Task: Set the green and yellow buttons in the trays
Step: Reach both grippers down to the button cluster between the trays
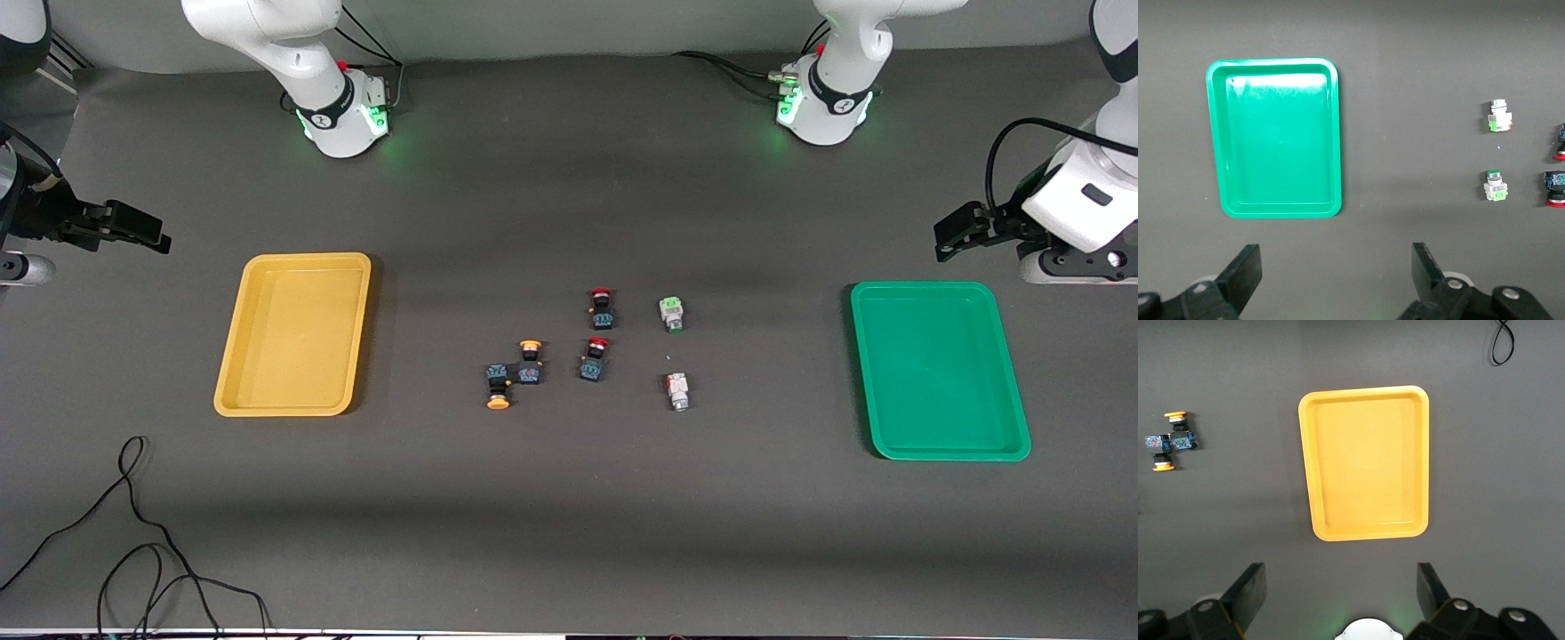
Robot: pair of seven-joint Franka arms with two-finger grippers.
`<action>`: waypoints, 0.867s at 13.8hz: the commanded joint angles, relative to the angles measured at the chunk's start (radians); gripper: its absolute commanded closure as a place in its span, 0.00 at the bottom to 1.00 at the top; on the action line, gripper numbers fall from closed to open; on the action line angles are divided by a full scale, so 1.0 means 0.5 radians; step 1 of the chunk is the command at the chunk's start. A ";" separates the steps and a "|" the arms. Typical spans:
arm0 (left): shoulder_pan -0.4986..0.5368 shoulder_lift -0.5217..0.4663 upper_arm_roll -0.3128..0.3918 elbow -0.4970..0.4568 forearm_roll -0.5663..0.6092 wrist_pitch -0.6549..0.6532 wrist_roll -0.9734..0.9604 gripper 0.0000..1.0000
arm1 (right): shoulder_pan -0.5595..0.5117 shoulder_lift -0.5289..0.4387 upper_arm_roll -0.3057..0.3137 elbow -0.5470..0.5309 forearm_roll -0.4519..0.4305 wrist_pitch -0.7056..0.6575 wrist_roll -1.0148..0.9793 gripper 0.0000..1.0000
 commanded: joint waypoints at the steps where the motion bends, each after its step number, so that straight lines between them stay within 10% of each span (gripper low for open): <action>1: 0.006 -0.007 -0.001 0.028 -0.004 -0.039 -0.012 0.00 | 0.006 0.009 0.006 0.031 -0.007 -0.018 -0.033 0.00; 12: 0.009 0.009 0.002 0.028 -0.001 -0.039 -0.009 0.01 | 0.012 0.018 0.016 0.034 -0.004 -0.018 -0.017 0.00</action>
